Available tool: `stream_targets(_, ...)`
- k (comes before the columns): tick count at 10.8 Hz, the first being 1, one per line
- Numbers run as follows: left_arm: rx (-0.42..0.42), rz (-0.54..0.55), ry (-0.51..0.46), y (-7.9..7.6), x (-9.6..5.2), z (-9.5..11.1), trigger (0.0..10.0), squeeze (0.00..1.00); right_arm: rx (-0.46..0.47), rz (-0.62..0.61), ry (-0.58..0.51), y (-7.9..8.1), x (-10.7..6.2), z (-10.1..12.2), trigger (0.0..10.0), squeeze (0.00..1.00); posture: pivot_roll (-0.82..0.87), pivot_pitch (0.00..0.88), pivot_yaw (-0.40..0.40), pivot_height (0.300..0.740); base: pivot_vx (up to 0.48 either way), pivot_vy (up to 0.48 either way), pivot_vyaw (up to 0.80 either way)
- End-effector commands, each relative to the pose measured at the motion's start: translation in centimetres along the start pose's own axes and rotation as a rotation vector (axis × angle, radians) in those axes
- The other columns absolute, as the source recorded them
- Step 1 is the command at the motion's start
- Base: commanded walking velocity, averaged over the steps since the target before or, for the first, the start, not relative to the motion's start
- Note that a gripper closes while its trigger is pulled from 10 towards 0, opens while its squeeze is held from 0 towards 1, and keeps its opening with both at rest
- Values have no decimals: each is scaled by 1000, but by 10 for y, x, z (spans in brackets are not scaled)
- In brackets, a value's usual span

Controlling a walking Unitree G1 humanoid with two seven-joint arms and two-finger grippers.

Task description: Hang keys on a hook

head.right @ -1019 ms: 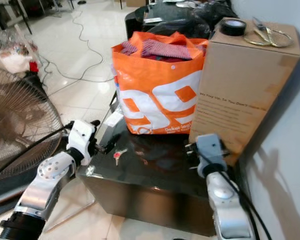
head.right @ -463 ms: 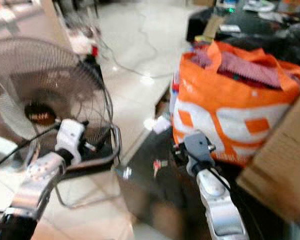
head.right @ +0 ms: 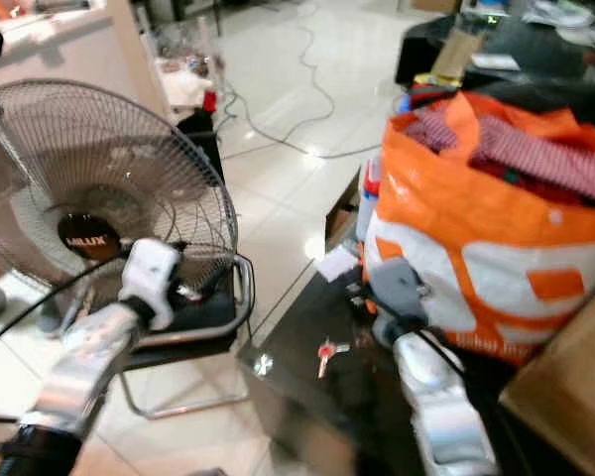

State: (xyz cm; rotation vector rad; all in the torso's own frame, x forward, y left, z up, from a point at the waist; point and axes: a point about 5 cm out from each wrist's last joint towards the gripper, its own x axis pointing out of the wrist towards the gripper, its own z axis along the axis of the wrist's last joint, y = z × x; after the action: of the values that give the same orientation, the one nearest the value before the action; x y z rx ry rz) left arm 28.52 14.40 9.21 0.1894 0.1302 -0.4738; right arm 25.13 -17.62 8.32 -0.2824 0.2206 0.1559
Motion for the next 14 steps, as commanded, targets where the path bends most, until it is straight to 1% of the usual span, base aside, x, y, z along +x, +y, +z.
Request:
stream_targets(1,16,2,2,3,-1,1,10000,39,4,13,-6,1,1,2,10000,0,-71,0,54,740,0,0,0)
stream_targets(2,18,-15,12,2,-1,-1,10000,43,13,23,24,0,4,-3,10000,0,-71,0,54,740,0,0,0)
stream_targets(3,16,-54,35,-1,-3,-4,10000,43,73,72,67,4,9,-11,10000,0,-72,0,55,740,0,0,0)
stream_targets(4,19,-85,55,-2,-4,-7,10000,47,72,123,96,9,14,-16,10000,0,-78,0,59,740,0,0,0)
stream_targets(5,31,-106,75,-2,-5,-10,10000,47,72,169,129,16,18,-22,10000,0,-81,0,62,740,0,0,0)
stream_targets(6,54,-147,114,-2,-8,-15,10000,55,71,233,201,30,25,-33,10000,0,-83,0,64,740,0,0,0)
stream_targets(7,65,-183,132,-3,-11,-17,10000,55,69,240,253,37,29,-42,10000,0,-85,0,68,740,0,0,0)
stream_targets(8,70,-208,143,-4,-13,-18,10000,59,92,219,278,40,32,-48,10000,0,-83,0,69,740,0,0,0)
stream_targets(9,73,-248,159,-7,-18,-21,10000,59,128,203,298,46,34,-54,10000,0,-75,0,71,740,0,0,0)
stream_targets(10,75,-361,213,-13,-37,-26,10000,63,175,229,316,67,36,-61,10000,0,-62,0,70,740,0,0,0)
stream_targets(11,81,-385,229,-12,-43,-28,10000,63,177,242,301,74,38,-59,10000,0,-57,0,69,740,0,0,0)
stream_targets(12,87,-394,240,-10,-47,-29,10000,63,169,233,299,78,40,-59,10000,0,-42,0,63,740,0,0,0)
stream_targets(14,93,-418,262,-11,-57,-28,10000,63,157,209,345,85,42,-68,10000,0,-19,0,60,740,0,0,0)
